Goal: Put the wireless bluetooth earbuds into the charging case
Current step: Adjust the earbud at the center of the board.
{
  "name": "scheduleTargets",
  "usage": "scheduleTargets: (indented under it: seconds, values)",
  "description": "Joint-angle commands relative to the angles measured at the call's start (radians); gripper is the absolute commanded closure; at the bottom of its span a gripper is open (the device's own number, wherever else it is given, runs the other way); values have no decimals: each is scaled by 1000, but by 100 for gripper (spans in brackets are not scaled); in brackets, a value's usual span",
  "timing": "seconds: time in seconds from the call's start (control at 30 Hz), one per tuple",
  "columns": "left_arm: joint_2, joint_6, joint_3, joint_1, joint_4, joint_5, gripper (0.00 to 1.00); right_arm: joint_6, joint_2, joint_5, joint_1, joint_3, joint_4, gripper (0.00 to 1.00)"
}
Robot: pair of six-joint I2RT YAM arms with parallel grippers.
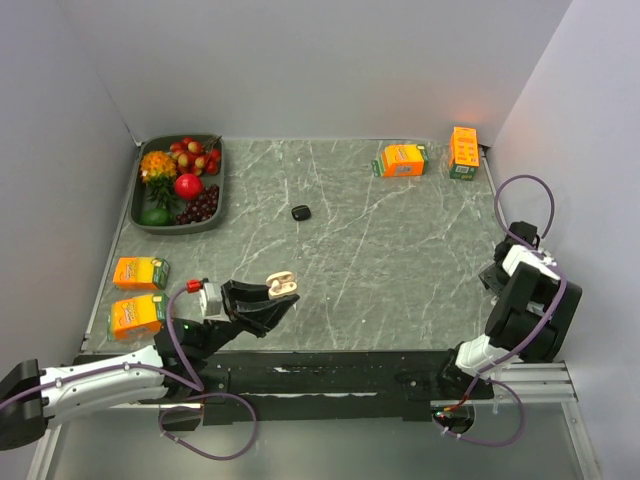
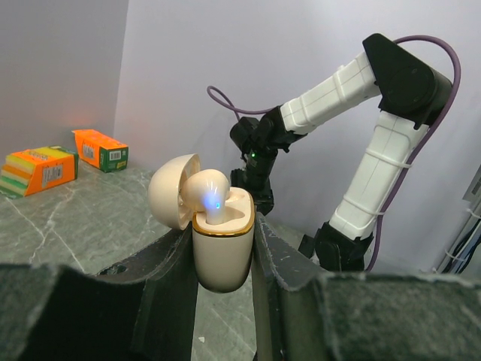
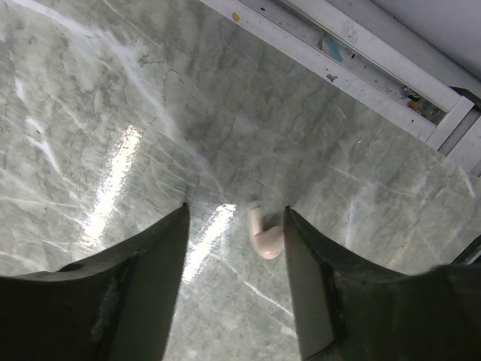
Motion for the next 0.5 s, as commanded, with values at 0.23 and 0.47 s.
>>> scheduleTargets:
  seconds: [0.23,0.47]
  values:
    - [-18,-2,7,-18,12,6,99,31,-60,-30,16,-45,-6,60]
    - [-16,6,15,-24,7,6,99,50,-80,-89,75,-42,2,86]
